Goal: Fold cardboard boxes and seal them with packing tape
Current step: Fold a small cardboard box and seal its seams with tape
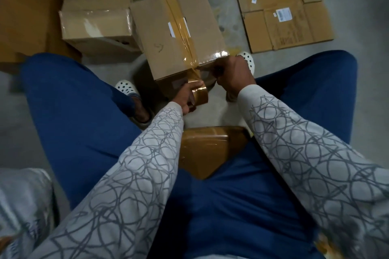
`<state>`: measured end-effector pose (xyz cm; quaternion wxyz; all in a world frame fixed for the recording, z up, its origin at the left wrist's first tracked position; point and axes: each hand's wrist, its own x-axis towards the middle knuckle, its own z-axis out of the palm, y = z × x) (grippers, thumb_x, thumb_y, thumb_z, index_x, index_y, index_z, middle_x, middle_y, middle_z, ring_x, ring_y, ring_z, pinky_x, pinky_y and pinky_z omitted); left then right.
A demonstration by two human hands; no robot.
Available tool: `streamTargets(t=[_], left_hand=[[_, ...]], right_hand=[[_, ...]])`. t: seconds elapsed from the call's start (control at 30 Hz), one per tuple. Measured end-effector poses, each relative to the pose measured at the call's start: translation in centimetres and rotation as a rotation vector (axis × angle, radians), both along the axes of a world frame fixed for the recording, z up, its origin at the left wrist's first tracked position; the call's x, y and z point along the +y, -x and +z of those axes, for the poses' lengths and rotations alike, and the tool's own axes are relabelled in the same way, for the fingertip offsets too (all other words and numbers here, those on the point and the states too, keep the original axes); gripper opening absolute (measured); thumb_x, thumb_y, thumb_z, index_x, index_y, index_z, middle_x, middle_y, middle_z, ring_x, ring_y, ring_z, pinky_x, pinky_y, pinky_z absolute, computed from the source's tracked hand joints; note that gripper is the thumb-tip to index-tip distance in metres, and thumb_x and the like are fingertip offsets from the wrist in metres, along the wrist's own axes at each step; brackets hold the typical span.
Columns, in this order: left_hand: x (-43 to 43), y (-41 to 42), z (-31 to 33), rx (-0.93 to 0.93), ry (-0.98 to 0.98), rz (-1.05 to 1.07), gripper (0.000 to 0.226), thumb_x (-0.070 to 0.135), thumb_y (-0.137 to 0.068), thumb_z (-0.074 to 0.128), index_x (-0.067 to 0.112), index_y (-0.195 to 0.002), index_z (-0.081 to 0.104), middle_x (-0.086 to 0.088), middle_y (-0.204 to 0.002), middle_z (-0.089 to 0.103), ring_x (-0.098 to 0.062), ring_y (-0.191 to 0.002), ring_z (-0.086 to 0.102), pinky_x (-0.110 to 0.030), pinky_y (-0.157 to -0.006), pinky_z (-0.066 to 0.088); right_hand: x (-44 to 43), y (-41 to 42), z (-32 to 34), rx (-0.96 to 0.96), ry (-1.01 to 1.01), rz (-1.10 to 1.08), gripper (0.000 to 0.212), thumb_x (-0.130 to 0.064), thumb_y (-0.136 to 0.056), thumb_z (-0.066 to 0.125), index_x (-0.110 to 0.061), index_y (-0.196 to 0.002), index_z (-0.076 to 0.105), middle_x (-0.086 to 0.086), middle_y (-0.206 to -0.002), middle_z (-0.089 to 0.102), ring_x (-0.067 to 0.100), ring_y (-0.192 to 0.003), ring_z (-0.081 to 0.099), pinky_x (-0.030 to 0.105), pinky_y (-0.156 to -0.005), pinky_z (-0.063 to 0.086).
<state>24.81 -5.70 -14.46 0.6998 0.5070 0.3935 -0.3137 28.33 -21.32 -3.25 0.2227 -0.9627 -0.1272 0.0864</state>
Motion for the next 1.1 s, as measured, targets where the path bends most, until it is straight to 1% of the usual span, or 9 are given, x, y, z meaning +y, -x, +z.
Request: streamTargets(t=[0.1, 0.2, 0.3, 0.43, 0.53, 0.67, 0.8, 0.9, 1.1], left_hand=[[-0.2, -0.1, 0.3, -0.073, -0.104, -0.079, 0.066, 0.037, -0.084, 0.075, 0.023, -0.142, 0.046, -0.01, -0.128, 0.062, -0.027, -0.107, 0.059, -0.036, -0.083, 0.049], [-0.9, 0.2, 0.6, -0.136, -0.146, -0.07, 0.057, 0.029, -0.094, 0.067, 0.023, -0.145, 0.043, -0.009, -0.128, 0.062, -0.019, -0.097, 0.061, -0.03, -0.068, 0.048], [-1.1, 0.7, 0.8, -0.173, -0.161, -0.084, 0.068, 0.038, -0.09, 0.071, 0.031, -0.148, 0.038, -0.01, -0.137, 0.058, -0.028, -0.111, 0.06, -0.038, -0.077, 0.053], [-0.5, 0.9, 1.2, -0.219, -0.206, -0.058, 0.113, 0.056, -0.058, 0.084, 0.033, -0.154, 0.029, -0.008, -0.152, 0.042, -0.036, -0.134, 0.045, -0.059, -0.105, 0.045], [-0.2, 1.1, 1.0, -0.244, -0.233, -0.1, 0.123, 0.068, -0.046, 0.084, 0.036, -0.154, 0.033, -0.004, -0.159, 0.029, -0.034, -0.14, 0.038, -0.061, -0.108, 0.042], [0.2, 0.7, -2.3, -0.24, -0.236, -0.133, 0.132, 0.085, -0.03, 0.081, 0.045, -0.149, 0.039, 0.0, -0.158, 0.035, -0.033, -0.141, 0.039, -0.063, -0.109, 0.039], [-0.1, 1.0, -1.1, -0.216, -0.203, -0.107, 0.135, 0.08, -0.035, 0.085, 0.043, -0.153, 0.032, -0.003, -0.157, 0.039, -0.035, -0.139, 0.042, -0.063, -0.107, 0.041], [-0.5, 1.1, 0.5, -0.219, -0.171, -0.088, 0.139, 0.075, -0.036, 0.086, 0.04, -0.156, 0.026, -0.004, -0.157, 0.04, -0.036, -0.137, 0.043, -0.062, -0.105, 0.044], [-0.4, 1.0, 0.5, -0.196, -0.126, -0.069, 0.123, 0.068, -0.048, 0.081, 0.04, -0.155, 0.028, -0.006, -0.149, 0.048, -0.035, -0.127, 0.051, -0.06, -0.1, 0.049]], right_hand=[[-0.1, -0.4, -0.3, 0.019, -0.055, 0.033, 0.021, -0.011, -0.089, 0.067, -0.011, -0.107, 0.078, 0.013, -0.098, 0.076, 0.03, -0.092, 0.07, 0.029, -0.08, 0.05], [0.4, -0.9, -0.6, 0.024, -0.077, 0.051, 0.025, -0.007, -0.084, 0.067, -0.012, -0.105, 0.079, 0.016, -0.099, 0.074, 0.034, -0.095, 0.066, 0.04, -0.084, 0.054], [0.4, -1.4, -1.1, -0.016, -0.072, 0.028, 0.033, 0.004, -0.078, 0.066, -0.012, -0.104, 0.079, 0.016, -0.099, 0.071, 0.036, -0.098, 0.061, 0.039, -0.082, 0.05], [0.0, -1.3, -1.3, -0.054, -0.075, -0.025, 0.036, 0.007, -0.078, 0.065, -0.01, -0.106, 0.079, 0.017, -0.101, 0.071, 0.036, -0.101, 0.06, 0.029, -0.081, 0.04], [0.2, -1.3, -1.6, -0.088, -0.095, 0.004, 0.033, 0.006, -0.079, 0.066, -0.01, -0.105, 0.08, 0.017, -0.099, 0.072, 0.037, -0.097, 0.062, 0.032, -0.08, 0.043], [0.5, -0.9, -2.3, -0.071, -0.118, 0.062, 0.032, 0.007, -0.079, 0.066, -0.009, -0.103, 0.08, 0.017, -0.095, 0.073, 0.036, -0.092, 0.063, 0.037, -0.079, 0.05], [1.1, -1.1, -3.0, -0.032, -0.113, 0.067, 0.03, 0.007, -0.079, 0.068, -0.008, -0.103, 0.08, 0.016, -0.097, 0.074, 0.033, -0.091, 0.064, 0.035, -0.079, 0.052], [1.2, -1.4, -3.5, -0.012, -0.094, 0.082, 0.026, 0.002, -0.079, 0.074, -0.008, -0.102, 0.08, 0.017, -0.096, 0.073, 0.032, -0.088, 0.065, 0.041, -0.078, 0.056], [1.8, -1.8, -3.2, 0.008, -0.072, 0.113, 0.022, -0.009, -0.08, 0.079, -0.005, -0.101, 0.08, 0.019, -0.094, 0.072, 0.033, -0.087, 0.066, 0.038, -0.077, 0.054]])
